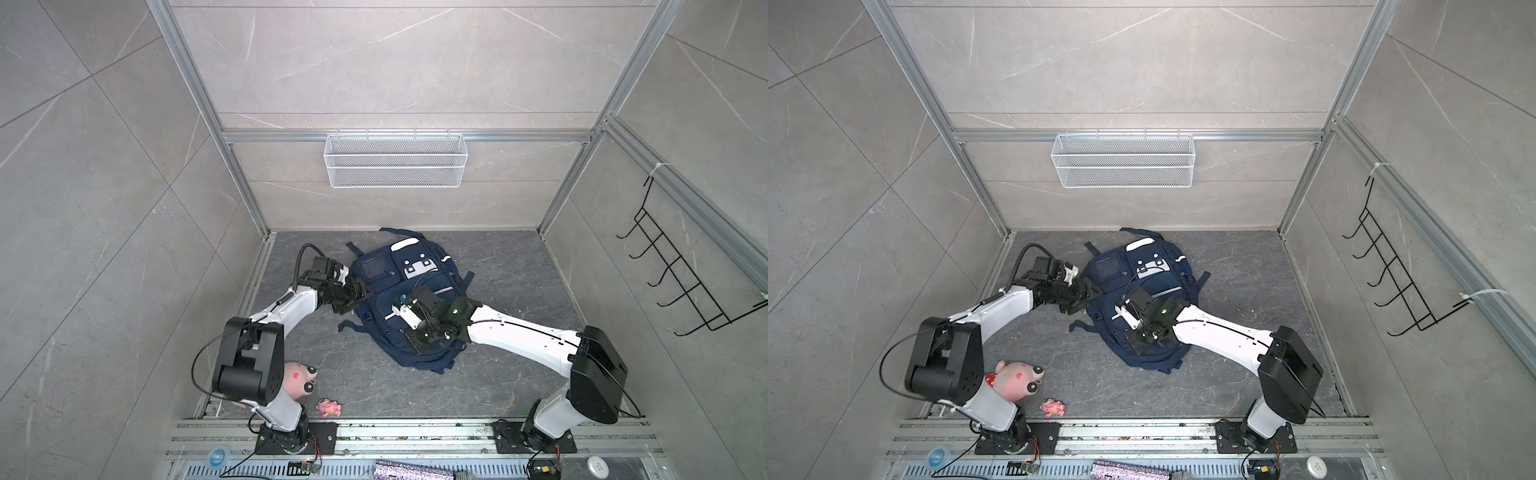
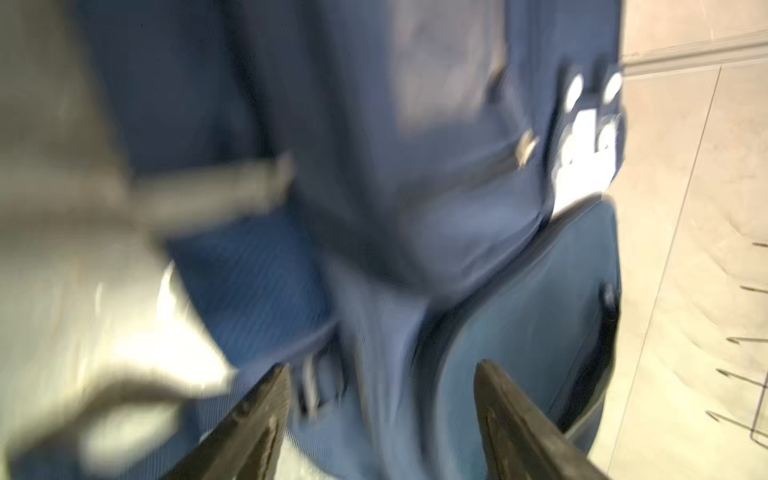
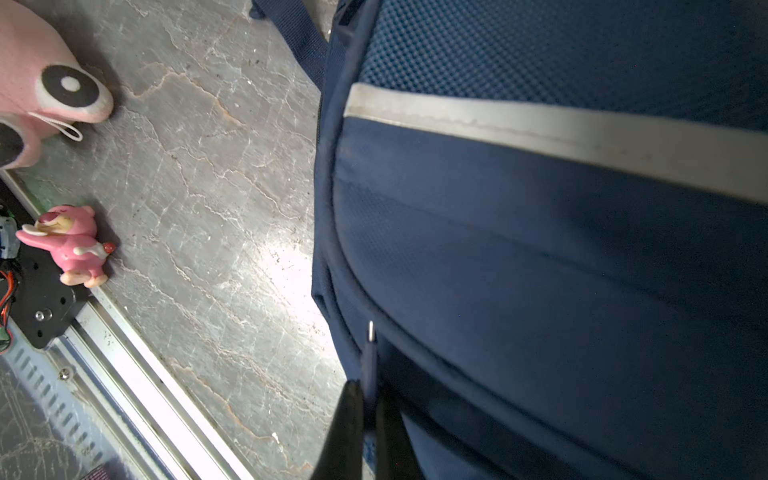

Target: Pack the student bag

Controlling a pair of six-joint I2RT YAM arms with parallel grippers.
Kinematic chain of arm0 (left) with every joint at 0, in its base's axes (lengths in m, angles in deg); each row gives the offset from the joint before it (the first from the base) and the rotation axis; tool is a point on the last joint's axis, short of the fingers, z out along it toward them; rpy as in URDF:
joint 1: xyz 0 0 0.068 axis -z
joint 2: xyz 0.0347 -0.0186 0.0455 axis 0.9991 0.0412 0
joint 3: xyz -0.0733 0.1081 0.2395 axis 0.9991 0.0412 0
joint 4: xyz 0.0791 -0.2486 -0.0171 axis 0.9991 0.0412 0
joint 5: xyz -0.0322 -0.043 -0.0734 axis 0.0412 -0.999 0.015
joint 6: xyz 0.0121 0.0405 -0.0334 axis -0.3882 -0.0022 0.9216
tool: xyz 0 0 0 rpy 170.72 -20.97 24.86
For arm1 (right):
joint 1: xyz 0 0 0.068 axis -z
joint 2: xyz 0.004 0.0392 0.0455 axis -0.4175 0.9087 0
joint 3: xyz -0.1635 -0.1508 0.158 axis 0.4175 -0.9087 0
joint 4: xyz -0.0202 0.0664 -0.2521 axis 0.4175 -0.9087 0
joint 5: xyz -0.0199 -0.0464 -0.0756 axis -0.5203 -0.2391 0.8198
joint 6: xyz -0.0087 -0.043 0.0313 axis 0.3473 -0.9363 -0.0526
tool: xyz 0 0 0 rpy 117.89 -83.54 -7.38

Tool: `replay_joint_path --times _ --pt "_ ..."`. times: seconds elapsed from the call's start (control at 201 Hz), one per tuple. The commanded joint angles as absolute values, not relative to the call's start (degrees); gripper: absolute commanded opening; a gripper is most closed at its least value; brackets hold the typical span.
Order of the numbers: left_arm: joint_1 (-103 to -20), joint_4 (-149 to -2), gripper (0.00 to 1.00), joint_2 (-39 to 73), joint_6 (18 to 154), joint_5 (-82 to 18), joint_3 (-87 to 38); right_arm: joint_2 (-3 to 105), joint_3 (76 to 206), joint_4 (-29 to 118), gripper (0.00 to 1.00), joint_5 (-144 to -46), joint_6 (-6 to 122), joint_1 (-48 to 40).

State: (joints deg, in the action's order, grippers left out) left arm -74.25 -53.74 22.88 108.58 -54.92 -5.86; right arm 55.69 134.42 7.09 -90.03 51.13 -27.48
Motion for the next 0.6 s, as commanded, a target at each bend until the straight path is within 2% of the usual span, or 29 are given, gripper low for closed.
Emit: replay_joint_path --times 0.0,0.105,0.433,0.518,0.598 --pt "-71.2 -56.4 0.69 16.1 115.7 -56.8 -1.5 56.4 136.5 9.1 0.0 -88.9 51.4 -27.5" --pt "-67.7 -60.1 0.64 14.3 119.4 -56.1 0.0 56.8 136.6 9.6 0.0 -89.7 51.0 -27.6" --pt "-62.8 -65.0 0.6 19.3 122.2 -55.1 -2.9 56.8 137.1 9.5 0.0 -89.3 50.7 -27.5" --pt "-62.5 -66.5 0.52 20.3 122.9 -55.2 -2.5 56.5 137.1 9.4 0.0 -88.6 51.2 -27.5" --pt "-62.5 -68.7 0.41 21.0 124.0 -55.3 -1.7 56.1 137.0 9.3 0.0 -88.0 51.6 -27.5"
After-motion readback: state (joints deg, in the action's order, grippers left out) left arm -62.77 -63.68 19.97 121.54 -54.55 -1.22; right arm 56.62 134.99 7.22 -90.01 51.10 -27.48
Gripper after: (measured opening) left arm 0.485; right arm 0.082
